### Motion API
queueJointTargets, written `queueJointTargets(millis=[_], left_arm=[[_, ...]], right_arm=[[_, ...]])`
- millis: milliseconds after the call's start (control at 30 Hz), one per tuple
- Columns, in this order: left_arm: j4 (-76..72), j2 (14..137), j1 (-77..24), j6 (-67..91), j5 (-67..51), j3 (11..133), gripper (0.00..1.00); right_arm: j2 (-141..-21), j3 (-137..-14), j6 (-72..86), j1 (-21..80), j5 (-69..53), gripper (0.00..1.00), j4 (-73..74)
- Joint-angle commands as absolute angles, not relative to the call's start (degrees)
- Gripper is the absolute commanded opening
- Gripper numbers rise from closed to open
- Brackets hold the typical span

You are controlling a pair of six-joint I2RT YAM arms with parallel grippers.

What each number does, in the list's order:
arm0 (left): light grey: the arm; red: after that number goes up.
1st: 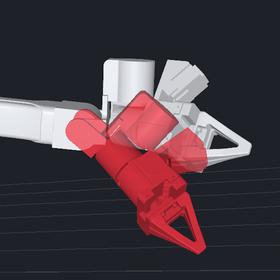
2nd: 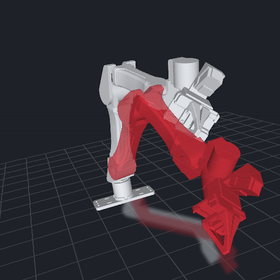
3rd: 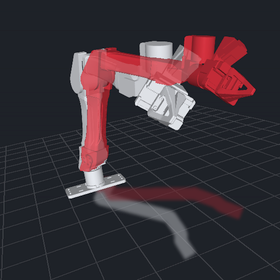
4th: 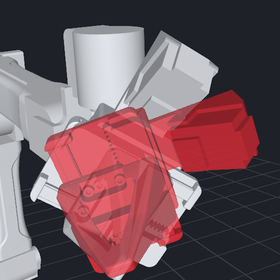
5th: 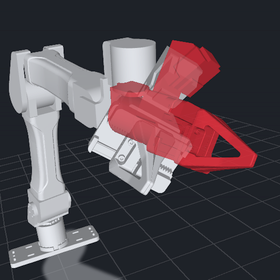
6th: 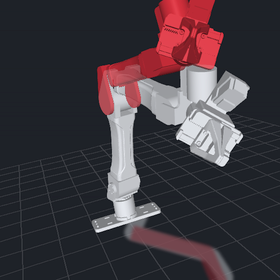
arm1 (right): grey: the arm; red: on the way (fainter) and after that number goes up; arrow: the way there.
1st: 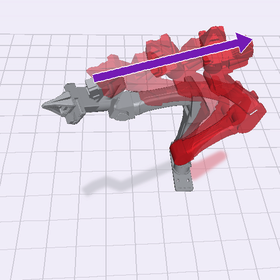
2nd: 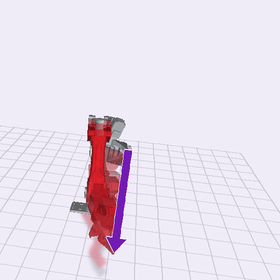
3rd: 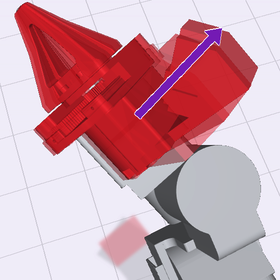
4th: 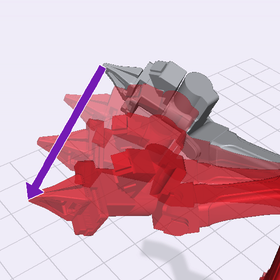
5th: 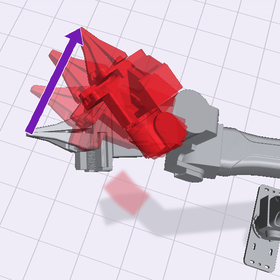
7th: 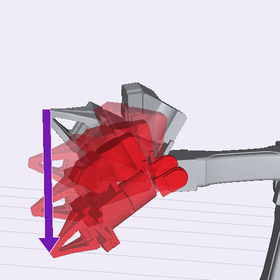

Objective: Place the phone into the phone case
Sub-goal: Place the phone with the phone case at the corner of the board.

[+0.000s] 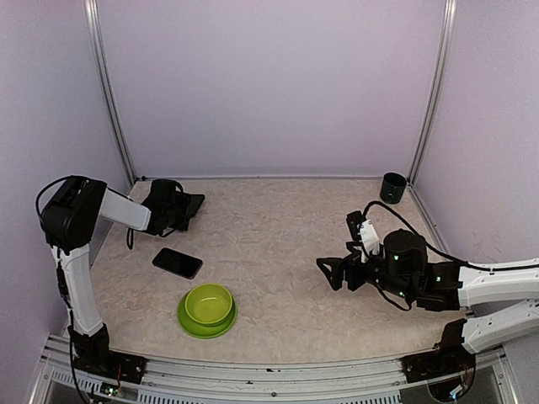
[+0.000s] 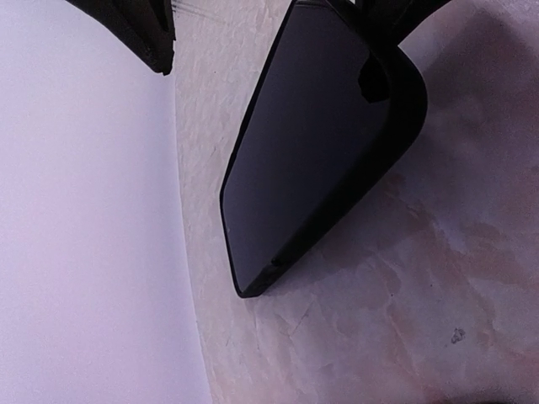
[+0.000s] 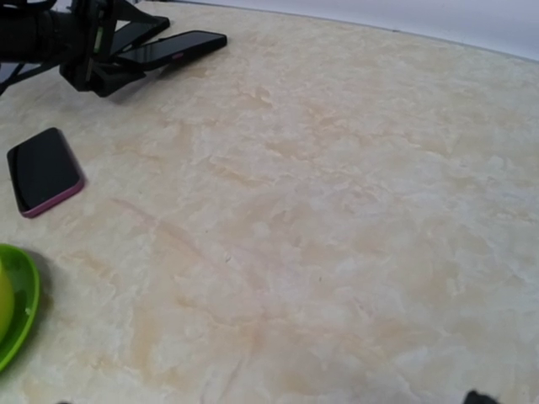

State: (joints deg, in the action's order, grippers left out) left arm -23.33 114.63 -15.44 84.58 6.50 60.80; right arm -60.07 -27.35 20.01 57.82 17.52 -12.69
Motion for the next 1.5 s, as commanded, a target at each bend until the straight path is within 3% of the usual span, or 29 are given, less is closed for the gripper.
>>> queueJointTargets(millis=[0, 467, 733, 800, 833, 867, 1467], left_arm=[[-22.9, 113.8, -14.7, 83.2, 5.5, 62.4, 0.71], [-21.4, 120.8, -13.5, 80.5, 2.0, 71.0, 0.71], [-22.3, 119.6, -13.7, 81.5, 0.4, 68.3, 0.72], [-22.4, 118.7, -13.8, 82.0, 0.4, 66.8, 0.73], [-22.6, 118.3, -13.8, 82.1, 0.4, 66.1, 0.85], [-22.5, 117.3, -13.9, 82.2, 0.4, 65.4, 0.87], [-24.9, 106.8, -14.2, 80.5, -3.1, 58.8, 0.9]], right_arm=[[-58.8, -26.7, 20.6, 57.4, 17.4, 0.99, -13.2], [-58.8, -26.8, 20.2, 57.3, 17.6, 0.99, -12.8], [-60.6, -27.4, 19.9, 57.4, 17.6, 0.99, -13.4], [-61.0, -27.7, 19.7, 57.4, 17.5, 0.99, -13.4], [-61.2, -27.8, 19.6, 57.4, 17.5, 0.99, -13.4], [-61.4, -28.0, 19.5, 57.4, 17.4, 0.99, -13.5], [-62.3, -30.1, 19.2, 57.4, 18.0, 0.99, -11.5]])
